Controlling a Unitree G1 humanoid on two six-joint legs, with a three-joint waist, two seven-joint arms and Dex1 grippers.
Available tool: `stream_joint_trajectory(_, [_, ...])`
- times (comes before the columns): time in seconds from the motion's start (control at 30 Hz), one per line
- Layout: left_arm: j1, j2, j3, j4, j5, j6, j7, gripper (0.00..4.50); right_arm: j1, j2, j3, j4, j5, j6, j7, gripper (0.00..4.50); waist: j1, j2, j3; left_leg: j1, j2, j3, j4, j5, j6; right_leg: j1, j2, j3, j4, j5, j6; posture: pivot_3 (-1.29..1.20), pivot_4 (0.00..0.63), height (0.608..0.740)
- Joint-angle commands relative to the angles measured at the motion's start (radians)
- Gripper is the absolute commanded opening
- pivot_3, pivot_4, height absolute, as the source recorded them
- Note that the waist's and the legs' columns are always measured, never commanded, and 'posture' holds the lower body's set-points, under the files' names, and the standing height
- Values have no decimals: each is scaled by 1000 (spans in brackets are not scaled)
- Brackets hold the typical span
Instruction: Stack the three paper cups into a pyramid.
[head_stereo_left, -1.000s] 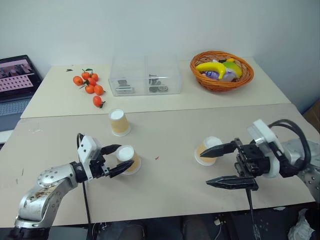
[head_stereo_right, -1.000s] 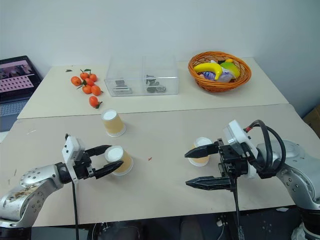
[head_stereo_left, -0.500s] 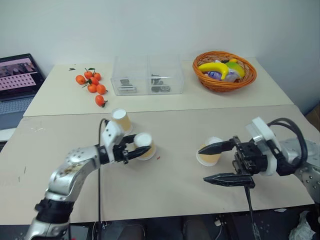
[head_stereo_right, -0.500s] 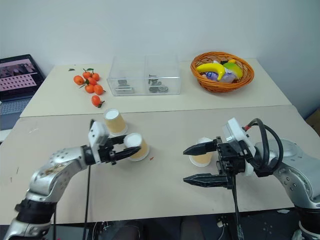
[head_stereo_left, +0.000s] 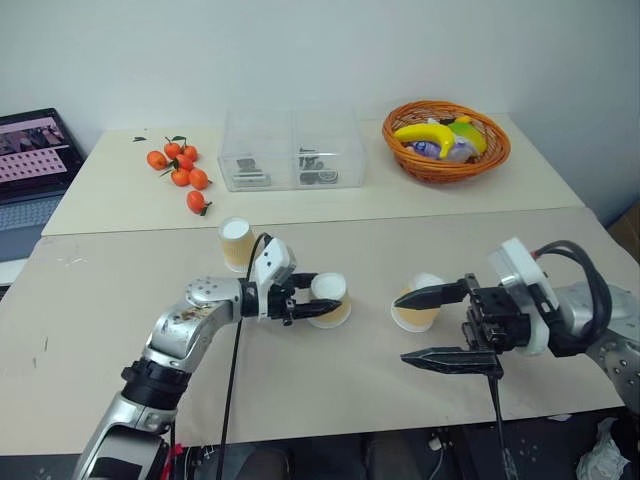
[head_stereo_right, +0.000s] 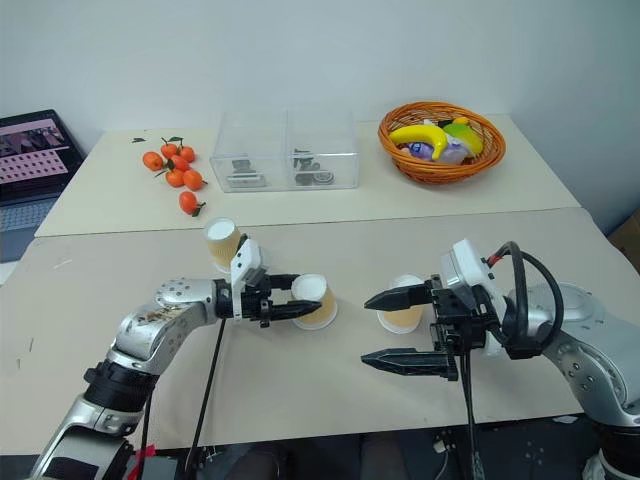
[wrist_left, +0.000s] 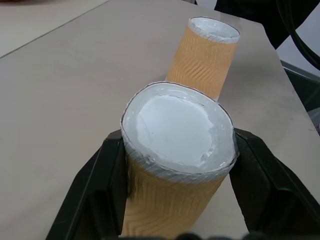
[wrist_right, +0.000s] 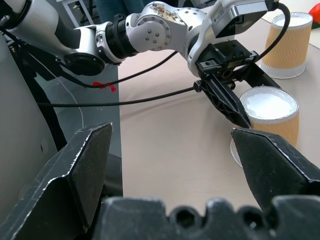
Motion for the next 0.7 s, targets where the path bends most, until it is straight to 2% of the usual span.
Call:
stream_joint_trajectory(0.03, [-18, 2, 13, 15, 1, 14, -9, 3576, -3, -2, -31, -31, 26, -9, -6, 4500, -1, 0, 0, 0, 0, 0, 0, 0, 0, 0, 0, 0, 0, 0, 0, 0, 150, 738])
stream_joint_trajectory(0.1, [-12, -14, 32, 9, 11, -12, 26, 4331, -3, -5, -34, -28, 27, -9, -4, 4500, -2, 0, 0, 0, 0, 0, 0, 0, 0, 0, 0, 0, 0, 0, 0, 0, 150, 738])
stream_joint_trajectory(0.13, [-9, -21, 40, 3, 12, -20, 39, 4441, -2, -8, -35, -23, 22, -11, -3, 4500, -1, 0, 0, 0, 0, 0, 0, 0, 0, 0, 0, 0, 0, 0, 0, 0, 150, 738])
stream_joint_trajectory(0.4, [60, -36, 196, -186, -97, 31, 140, 4441, -7, -50, -102, 95, -52, -48, 8, 4500, 0, 0, 0, 0, 0, 0, 1, 0, 0, 0, 0, 0, 0, 0, 0, 0, 150, 738])
stream_joint_trajectory(0.7, [160, -4, 477, -413, -355, 223, 351, 4441, 3, -90, -174, 185, -133, -110, 24, 4500, -2, 0, 0, 0, 0, 0, 1, 0, 0, 0, 0, 0, 1, 0, 0, 0, 150, 738])
